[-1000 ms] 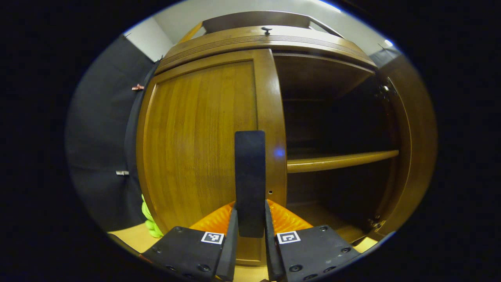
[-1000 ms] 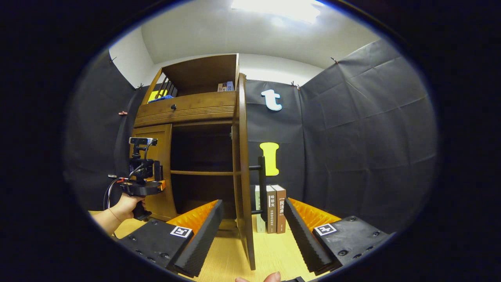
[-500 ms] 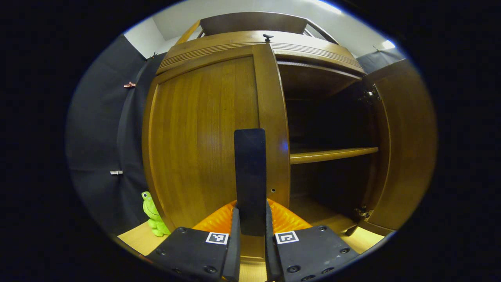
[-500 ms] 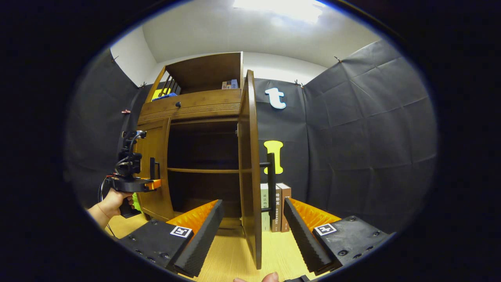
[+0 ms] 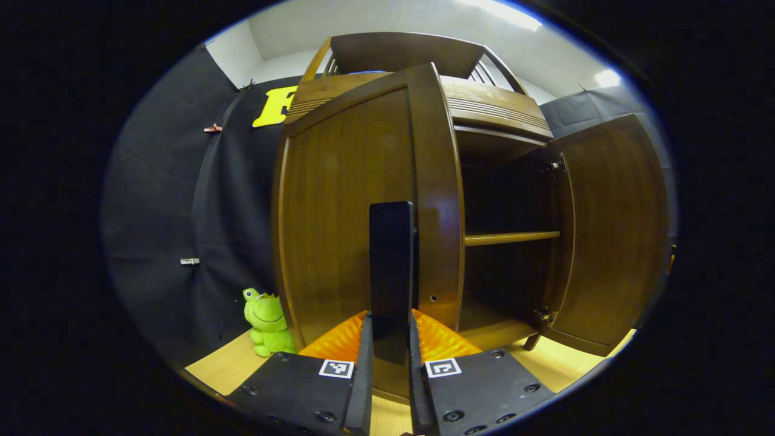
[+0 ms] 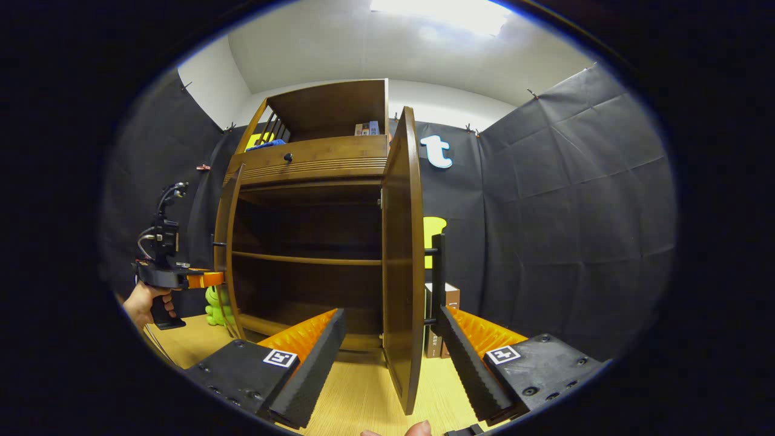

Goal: Open the right door of the double-door shoe cabinet with the right hand, and open the left door with the left hand.

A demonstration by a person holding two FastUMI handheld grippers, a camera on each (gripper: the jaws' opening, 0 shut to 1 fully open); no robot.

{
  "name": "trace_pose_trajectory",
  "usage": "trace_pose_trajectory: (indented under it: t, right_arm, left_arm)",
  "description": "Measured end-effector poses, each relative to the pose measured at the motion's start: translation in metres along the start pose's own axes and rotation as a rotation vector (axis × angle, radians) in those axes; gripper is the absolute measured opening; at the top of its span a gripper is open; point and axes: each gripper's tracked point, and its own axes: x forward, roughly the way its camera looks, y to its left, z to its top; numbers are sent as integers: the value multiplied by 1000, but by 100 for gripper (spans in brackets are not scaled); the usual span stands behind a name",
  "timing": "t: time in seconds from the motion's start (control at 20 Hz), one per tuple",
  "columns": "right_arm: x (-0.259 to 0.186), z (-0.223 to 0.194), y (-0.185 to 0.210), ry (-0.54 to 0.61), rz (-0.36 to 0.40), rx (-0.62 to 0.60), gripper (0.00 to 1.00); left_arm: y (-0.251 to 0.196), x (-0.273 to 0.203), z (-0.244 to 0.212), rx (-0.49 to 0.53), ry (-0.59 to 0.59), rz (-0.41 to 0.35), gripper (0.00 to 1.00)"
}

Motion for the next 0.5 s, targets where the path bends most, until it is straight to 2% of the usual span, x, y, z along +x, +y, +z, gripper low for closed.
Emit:
trace_pose_trajectory:
  t: [0.05,0.1,0.15,0.2,0.3,0.5]
  right_arm:
    - [2,-1,-2,3,-5,-6,97]
    - [3,-3,-3,8,-10,-12,97]
    - [4,-5,-2,12,-9,-19,97]
    - [5,-7,-3,17,-10,-23,97]
    - [6,-6,-5,16,-18,-21,97]
    - [4,-3,-8,9,-34,-31,97]
  left_arm:
    - [6,-7,1,-6,0,1,31]
    - [11,-15,1,-11,-3,5,29]
    - [18,-21,2,-12,-3,6,31]
    - [24,-26,2,-17,-5,9,28]
    - [38,-37,2,-25,-7,16,29]
    - [58,-53,1,-10,-1,30,24]
